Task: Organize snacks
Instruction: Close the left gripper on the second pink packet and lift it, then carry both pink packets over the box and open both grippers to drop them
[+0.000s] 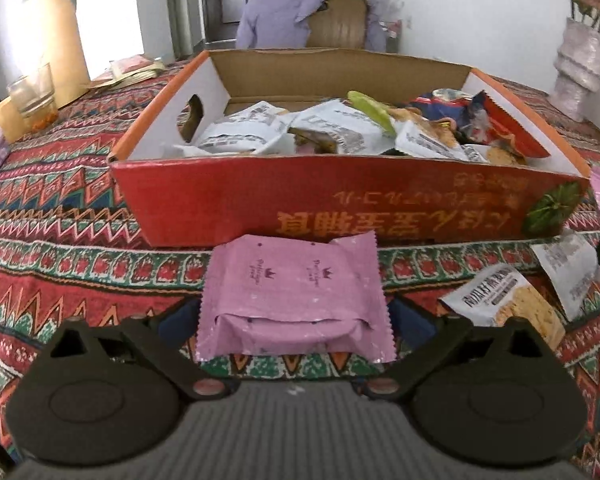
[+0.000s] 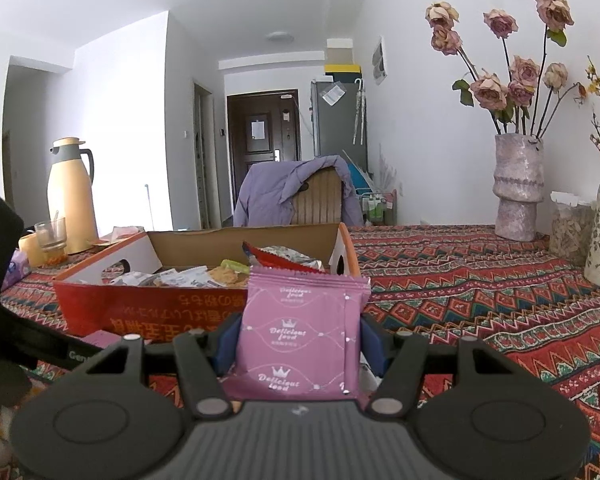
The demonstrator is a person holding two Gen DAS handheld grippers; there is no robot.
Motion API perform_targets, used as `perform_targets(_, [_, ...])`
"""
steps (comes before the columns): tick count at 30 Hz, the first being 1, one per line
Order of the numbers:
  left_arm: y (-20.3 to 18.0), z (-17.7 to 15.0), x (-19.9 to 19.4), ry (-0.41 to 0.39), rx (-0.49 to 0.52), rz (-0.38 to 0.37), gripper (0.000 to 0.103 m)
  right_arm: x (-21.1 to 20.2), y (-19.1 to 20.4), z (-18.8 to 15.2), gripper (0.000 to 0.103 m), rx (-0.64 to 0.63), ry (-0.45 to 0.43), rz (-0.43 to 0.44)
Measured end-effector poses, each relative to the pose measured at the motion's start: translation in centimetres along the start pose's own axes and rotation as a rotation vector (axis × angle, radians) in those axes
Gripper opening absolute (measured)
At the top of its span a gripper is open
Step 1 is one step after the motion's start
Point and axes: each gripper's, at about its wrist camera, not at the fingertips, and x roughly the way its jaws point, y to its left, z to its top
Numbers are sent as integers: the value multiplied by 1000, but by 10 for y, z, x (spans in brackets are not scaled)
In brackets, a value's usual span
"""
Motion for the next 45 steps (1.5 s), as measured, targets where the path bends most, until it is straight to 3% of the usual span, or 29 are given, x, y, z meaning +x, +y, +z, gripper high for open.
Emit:
perform_targets(6, [6, -1, -7, -19, -15, -30, 78, 0, 0, 0, 61, 6, -2, -2])
perform_targets(11, [10, -7, -17, -56, -9, -52, 70, -1, 1, -1, 61, 1, -6, 0])
perform_targets(20, [17, -22, -41, -130, -13, -97, 70, -5, 3, -2, 61, -13, -21, 2])
perform_targets(29, [29, -31, -79, -265, -42, -142, 70, -13, 12, -3, 61, -53, -60, -7])
perform_targets(35, [28, -18, -98, -342, -30, -158, 70, -18, 21, 6, 61, -51, -64, 20])
perform_targets(45, [28, 16, -108, -403, -34, -161, 70, -9, 38, 51, 61, -64, -127, 55])
